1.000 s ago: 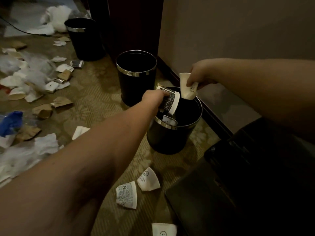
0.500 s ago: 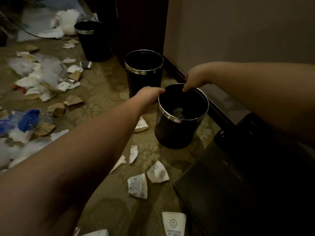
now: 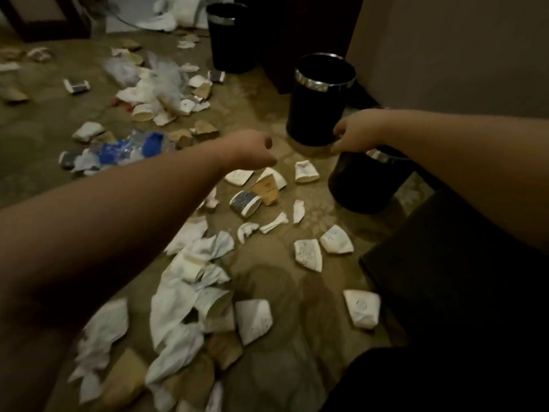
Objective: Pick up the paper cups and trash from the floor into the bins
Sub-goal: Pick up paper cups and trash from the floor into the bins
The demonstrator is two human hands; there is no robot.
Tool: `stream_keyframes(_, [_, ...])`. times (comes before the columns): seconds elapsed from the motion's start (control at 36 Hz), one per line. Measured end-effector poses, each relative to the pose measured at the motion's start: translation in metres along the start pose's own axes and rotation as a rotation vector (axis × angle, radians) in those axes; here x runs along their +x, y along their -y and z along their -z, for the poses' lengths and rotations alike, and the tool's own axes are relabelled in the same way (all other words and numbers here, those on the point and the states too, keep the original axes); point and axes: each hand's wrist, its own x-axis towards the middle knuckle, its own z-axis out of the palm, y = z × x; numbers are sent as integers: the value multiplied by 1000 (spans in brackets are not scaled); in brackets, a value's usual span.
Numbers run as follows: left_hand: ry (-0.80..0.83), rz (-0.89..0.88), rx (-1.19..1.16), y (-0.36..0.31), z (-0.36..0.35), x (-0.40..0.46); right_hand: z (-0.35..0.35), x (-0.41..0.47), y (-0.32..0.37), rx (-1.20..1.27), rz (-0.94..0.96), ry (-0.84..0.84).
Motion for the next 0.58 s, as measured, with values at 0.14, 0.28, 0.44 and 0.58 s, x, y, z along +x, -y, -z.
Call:
stream_keyframes(0.14, [49,-2,21,61,-25,-49,-45,-30,53,4,-6,49])
stream_keyframes(0.28, [106,-28,-30,111,-66,-97,-104,-47,99,46,-12,129])
stream_keyframes(0.44, [205,-65,-84,172,-121,-144,-170,-71,133,74,-22,306])
stream_keyframes(0.58, [266,-90,-188,199,-154,-173,-203,-99,140,17,-53,443])
